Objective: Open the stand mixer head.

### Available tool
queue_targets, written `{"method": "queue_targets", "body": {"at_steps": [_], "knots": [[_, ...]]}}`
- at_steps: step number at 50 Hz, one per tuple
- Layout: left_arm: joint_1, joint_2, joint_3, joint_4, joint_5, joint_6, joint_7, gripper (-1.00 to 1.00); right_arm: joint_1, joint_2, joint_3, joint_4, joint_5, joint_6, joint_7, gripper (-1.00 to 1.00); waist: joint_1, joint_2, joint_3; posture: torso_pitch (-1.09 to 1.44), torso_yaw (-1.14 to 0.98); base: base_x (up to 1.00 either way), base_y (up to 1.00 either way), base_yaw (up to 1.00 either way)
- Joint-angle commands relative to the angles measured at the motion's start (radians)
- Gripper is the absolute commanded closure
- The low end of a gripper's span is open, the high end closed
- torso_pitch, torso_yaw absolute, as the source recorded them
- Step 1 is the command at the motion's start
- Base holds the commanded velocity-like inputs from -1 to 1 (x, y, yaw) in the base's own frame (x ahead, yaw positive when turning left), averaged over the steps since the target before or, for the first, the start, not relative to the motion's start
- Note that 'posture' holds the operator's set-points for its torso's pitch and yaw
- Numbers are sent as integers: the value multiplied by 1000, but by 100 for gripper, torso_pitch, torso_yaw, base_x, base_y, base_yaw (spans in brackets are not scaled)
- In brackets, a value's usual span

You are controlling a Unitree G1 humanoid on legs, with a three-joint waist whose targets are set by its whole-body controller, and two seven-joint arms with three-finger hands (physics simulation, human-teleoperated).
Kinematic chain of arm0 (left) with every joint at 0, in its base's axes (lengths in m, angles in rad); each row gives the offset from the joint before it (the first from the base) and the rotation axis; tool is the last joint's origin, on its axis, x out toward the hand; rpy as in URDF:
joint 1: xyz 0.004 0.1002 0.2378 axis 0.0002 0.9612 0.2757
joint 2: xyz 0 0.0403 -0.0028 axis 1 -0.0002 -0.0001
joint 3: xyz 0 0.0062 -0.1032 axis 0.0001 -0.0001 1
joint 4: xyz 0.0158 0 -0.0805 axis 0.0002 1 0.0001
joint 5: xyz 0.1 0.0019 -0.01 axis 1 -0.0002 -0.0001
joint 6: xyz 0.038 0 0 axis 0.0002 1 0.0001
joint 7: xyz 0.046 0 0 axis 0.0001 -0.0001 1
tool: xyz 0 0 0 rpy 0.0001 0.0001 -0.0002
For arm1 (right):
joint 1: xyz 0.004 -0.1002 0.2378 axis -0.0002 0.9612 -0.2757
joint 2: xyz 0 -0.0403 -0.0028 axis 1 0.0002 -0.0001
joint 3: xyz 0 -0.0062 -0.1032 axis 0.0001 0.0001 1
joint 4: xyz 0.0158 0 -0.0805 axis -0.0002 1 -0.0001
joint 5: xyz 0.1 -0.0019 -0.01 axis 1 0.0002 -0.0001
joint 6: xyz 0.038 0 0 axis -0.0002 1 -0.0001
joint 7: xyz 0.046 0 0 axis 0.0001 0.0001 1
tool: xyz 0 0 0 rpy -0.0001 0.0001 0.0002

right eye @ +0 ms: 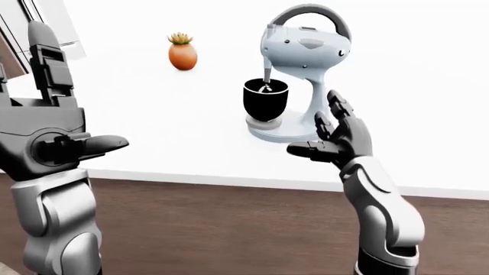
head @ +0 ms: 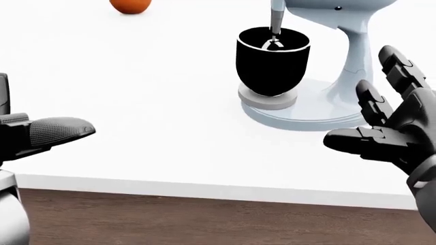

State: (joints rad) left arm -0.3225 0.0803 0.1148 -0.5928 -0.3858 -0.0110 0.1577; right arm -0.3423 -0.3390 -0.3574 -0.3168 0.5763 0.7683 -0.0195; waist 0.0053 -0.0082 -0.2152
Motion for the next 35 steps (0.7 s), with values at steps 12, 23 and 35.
{"method": "queue_targets", "body": {"at_steps": [12, 23, 35], "knots": [[-22, 4, 1, -20, 4, -15, -4, -100, -45, -20, -6, 17, -16, -65, 24, -100, -1, -2, -10, -27, 0, 0, 0, 0], [-23, 6, 3, -18, 4, -13, -3, -100, -52, -17, 2, 51, -33, -85, 33, -100, -1, -2, -10, -27, 0, 0, 0, 0], [-23, 7, 5, -19, 3, -13, -2, -100, -78, -22, 12, 97, -49, -112, 43, -100, -1, -1, -10, -27, 0, 0, 0, 0]]}}
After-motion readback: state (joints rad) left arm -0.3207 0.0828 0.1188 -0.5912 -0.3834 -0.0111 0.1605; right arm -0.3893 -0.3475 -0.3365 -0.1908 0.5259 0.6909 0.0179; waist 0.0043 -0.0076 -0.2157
